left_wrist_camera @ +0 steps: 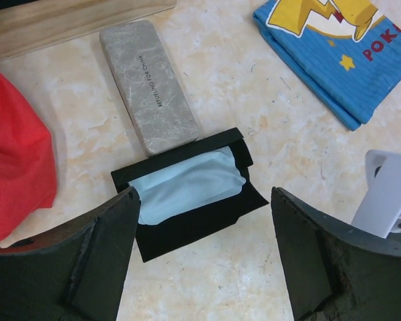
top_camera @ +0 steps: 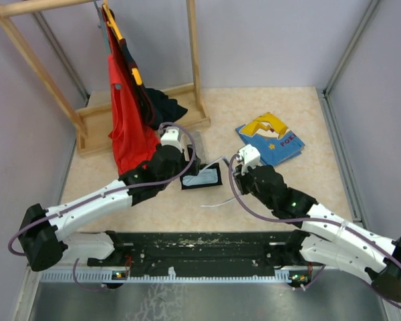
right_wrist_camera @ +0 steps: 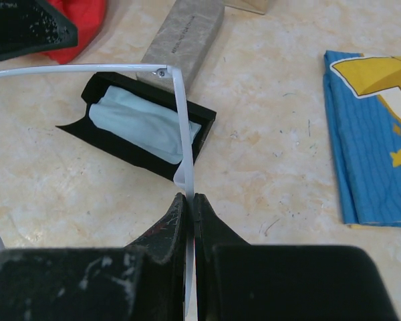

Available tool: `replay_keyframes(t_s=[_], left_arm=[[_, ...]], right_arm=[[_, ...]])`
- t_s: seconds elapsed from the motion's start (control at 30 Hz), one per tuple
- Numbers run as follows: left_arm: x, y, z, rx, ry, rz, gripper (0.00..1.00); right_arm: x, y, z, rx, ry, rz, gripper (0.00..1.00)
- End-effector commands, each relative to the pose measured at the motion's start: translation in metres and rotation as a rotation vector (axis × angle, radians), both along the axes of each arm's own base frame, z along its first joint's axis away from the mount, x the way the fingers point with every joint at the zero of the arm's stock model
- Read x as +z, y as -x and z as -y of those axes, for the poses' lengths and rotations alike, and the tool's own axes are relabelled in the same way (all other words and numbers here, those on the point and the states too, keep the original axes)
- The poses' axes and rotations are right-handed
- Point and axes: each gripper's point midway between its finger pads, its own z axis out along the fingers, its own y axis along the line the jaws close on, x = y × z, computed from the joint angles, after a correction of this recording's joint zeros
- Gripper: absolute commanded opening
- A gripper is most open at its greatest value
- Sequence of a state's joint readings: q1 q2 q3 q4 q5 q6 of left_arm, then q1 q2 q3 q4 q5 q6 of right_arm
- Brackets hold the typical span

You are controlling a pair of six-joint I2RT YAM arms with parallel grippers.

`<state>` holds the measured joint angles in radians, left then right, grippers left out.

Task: Organize the sunglasses
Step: Fold the sunglasses.

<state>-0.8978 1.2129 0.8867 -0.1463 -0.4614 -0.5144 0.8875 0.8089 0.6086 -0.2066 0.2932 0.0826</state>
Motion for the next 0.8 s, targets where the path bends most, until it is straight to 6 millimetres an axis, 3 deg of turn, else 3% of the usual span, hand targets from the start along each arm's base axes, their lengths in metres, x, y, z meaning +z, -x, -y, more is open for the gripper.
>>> replay_keyframes(t_s=[0.0,0.27,0.77], left_arm=[[0.014,0.0,0.005,0.022,-0.01,0.043,0.84],[0.021,0.009,0.03,-0.014,-0.074,0.075,0.85],[0.006,0.021,0.083,-0.089,-0.123,0.071,0.86]], right_arm=[[0.034,-0.01,0.004,-0.067,-0.092,0.086,0.0],[0.032,-0.012,0.008,-0.103,-0.092,0.077,0.0],[0.03,-0.008,-0.003,-0.079,-0.163,0.048,0.0]])
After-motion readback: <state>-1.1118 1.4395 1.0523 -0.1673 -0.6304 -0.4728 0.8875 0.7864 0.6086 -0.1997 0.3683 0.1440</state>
